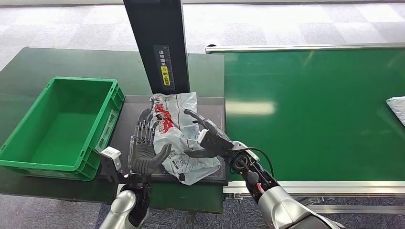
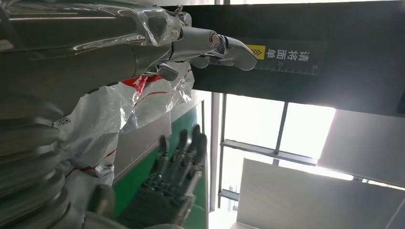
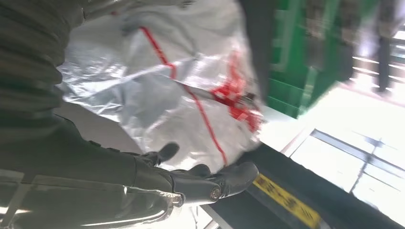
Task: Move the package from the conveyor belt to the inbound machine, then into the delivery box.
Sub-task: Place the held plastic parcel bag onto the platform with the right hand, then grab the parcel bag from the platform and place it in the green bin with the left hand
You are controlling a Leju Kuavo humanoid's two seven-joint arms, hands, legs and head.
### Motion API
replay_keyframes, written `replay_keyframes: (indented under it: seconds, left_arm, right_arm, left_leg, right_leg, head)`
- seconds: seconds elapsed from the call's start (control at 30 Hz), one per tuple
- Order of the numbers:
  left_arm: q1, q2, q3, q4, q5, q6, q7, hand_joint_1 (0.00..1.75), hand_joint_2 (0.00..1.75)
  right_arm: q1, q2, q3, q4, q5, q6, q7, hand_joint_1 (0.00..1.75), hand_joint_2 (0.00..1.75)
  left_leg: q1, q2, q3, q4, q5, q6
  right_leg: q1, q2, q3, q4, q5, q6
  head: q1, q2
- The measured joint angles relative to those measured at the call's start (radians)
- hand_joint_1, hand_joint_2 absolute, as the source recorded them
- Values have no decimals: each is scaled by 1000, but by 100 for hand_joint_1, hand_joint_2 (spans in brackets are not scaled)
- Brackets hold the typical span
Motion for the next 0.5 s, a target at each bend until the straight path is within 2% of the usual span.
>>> replay_keyframes:
  seconds: [0.07,0.2,0.5]
  left_arm:
    - [3,0,0,0,-1,1,0,0,175]
    - [5,0,1,-2,-1,1,0,0,175]
    - [7,-2,1,-2,-1,1,0,0,175]
  right_arm:
    - [25,-1,-36,-58,-46,28,-5,0,175]
    - [55,-4,-74,-125,-56,36,-6,0,175]
    - [74,-7,-101,-179,-57,36,-6,0,175]
  left_leg:
    - [0,0,0,0,0,0]
    - [0,0,0,0,0,0]
    - [0,0,0,0,0,0]
  right_leg:
    - [0,0,0,0,0,0]
    - [0,0,0,0,0,0]
    - [0,0,0,0,0,0]
  head:
    - [0,0]
    - [0,0]
    - [0,0]
